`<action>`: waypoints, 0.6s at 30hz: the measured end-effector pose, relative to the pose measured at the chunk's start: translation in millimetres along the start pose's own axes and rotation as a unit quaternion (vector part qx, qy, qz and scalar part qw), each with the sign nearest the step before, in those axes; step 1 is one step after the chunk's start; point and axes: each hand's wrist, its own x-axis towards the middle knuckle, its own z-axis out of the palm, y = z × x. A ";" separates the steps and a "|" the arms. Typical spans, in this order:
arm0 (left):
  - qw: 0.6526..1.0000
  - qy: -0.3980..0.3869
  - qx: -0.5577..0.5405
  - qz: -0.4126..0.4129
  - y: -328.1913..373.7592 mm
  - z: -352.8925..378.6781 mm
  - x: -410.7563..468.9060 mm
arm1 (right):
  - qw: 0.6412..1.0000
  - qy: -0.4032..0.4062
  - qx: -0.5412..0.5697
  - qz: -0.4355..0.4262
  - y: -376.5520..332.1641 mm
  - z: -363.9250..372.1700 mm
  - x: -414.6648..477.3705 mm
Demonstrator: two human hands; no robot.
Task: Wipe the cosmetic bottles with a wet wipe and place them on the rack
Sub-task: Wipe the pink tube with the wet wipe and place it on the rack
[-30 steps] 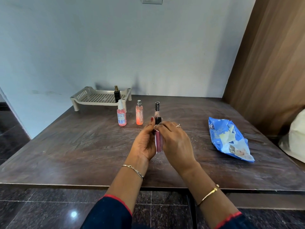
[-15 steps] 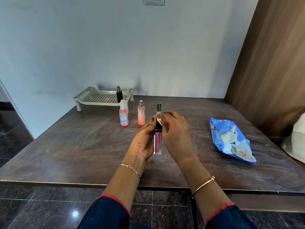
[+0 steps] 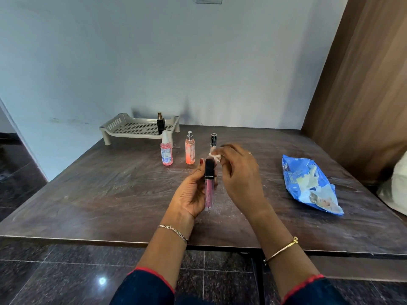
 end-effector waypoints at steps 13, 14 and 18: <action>0.997 0.014 -0.080 -0.003 -4.4 4.2 3.1 | 0.996 -0.048 -0.024 -0.075 4.4 8.6 -49.8; 0.996 0.015 -0.082 -0.003 -4.8 3.9 3.4 | 0.996 -0.053 -0.028 -0.071 5.1 7.0 -49.6; 0.996 0.006 -0.092 -0.003 -6.8 8.4 0.7 | 0.999 -0.028 -0.018 -0.009 3.6 1.8 -44.7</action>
